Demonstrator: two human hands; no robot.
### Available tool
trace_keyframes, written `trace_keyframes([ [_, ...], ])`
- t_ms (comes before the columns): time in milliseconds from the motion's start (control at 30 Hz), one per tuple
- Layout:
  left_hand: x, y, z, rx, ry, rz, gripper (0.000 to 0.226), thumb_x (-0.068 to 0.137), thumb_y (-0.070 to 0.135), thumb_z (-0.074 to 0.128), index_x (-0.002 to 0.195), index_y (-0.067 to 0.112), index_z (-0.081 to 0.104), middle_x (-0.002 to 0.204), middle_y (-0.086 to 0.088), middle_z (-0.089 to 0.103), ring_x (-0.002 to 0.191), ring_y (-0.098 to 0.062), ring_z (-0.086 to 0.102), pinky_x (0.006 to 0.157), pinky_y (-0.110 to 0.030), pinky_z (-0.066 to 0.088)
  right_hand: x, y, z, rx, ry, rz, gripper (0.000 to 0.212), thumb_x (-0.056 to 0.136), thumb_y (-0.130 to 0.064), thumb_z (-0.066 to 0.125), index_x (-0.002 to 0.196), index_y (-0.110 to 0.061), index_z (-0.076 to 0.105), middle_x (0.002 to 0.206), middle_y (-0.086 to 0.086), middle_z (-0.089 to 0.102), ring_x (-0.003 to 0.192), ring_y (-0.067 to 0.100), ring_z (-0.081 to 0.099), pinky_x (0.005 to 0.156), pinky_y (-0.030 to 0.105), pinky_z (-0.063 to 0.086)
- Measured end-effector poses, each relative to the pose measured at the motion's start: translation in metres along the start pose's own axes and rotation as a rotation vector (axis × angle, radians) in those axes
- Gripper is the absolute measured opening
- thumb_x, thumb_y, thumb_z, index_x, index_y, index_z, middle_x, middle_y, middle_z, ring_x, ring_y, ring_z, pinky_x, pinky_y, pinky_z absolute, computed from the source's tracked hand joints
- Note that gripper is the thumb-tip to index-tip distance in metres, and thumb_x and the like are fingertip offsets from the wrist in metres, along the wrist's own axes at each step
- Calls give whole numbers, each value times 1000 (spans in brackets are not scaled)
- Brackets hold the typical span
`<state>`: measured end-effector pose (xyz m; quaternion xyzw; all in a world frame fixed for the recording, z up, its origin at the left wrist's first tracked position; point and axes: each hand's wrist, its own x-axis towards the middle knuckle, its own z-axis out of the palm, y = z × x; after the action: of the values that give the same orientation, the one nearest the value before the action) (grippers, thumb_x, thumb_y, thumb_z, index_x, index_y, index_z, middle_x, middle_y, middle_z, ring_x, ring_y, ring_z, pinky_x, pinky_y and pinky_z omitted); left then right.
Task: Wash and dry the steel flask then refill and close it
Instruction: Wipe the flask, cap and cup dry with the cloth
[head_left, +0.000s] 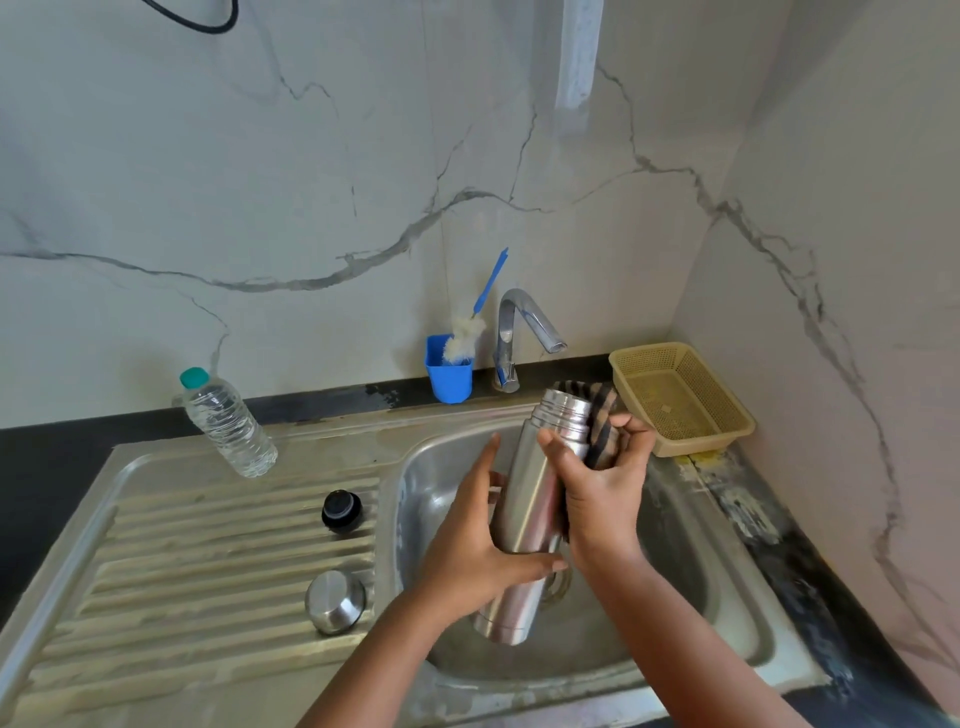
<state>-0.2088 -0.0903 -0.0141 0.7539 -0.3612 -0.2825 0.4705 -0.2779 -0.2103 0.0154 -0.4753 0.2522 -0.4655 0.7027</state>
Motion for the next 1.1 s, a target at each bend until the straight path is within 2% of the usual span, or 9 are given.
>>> trace_keyframes([
  [133,-1,2,18,89,251,94,99,58,49,87,141,44,33,120,21,61,106,3,61,86,-32,56,-11,7,5,-235,29,-188,65,67,0,87,102,-21,37,103,3,49,89,5,57,83,21,49],
  [233,-1,2,17,-16,247,101,85,59,43,88,131,49,44,109,20,68,98,1,66,81,-31,58,-14,6,6,-306,-46,-235,65,66,-9,90,105,-23,39,104,5,53,93,15,61,85,26,51],
  [333,-1,-2,-4,-78,64,62,93,60,36,93,135,55,41,112,21,69,103,-1,66,85,-25,57,-1,-9,0,-166,-221,-53,67,60,-17,91,103,-20,40,101,3,58,91,18,63,84,34,55],
  [500,-7,-3,-17,-203,-140,52,110,62,13,94,149,38,32,119,19,68,113,-6,64,92,-25,53,25,-31,-20,93,-652,333,71,51,-20,89,108,-14,48,106,8,68,95,23,66,82,35,55],
  [633,-7,-6,-8,-241,20,-8,125,57,24,96,152,50,18,114,9,71,109,-7,66,92,-31,55,19,-30,-14,-2,-481,280,54,66,-13,85,104,-16,47,108,8,69,93,21,68,76,32,54],
  [733,-4,-7,-6,-132,129,-29,108,55,36,96,138,52,29,109,12,69,99,0,66,86,-27,57,7,-24,-7,-131,-375,180,39,83,-5,74,105,-11,42,92,3,66,76,10,66,61,19,51],
  [800,-4,-8,-5,-35,139,-3,91,56,46,93,125,51,34,109,13,67,98,2,65,85,-28,57,2,-20,-6,-158,-370,168,39,84,-2,72,106,-12,41,88,-1,65,76,8,66,63,17,52],
  [1000,-9,-13,-25,-302,-261,-18,85,65,19,88,135,32,41,118,-6,69,110,-23,67,92,-39,56,11,-24,-20,-61,-505,328,68,57,-18,86,108,-20,42,105,4,71,94,21,69,79,31,55],
  [1100,-7,-12,-26,-351,-274,-33,91,68,18,86,142,35,36,124,-6,67,115,-23,65,97,-42,54,10,-25,-18,-29,-418,275,67,52,-20,88,104,-22,46,104,4,72,93,22,69,79,31,55],
])
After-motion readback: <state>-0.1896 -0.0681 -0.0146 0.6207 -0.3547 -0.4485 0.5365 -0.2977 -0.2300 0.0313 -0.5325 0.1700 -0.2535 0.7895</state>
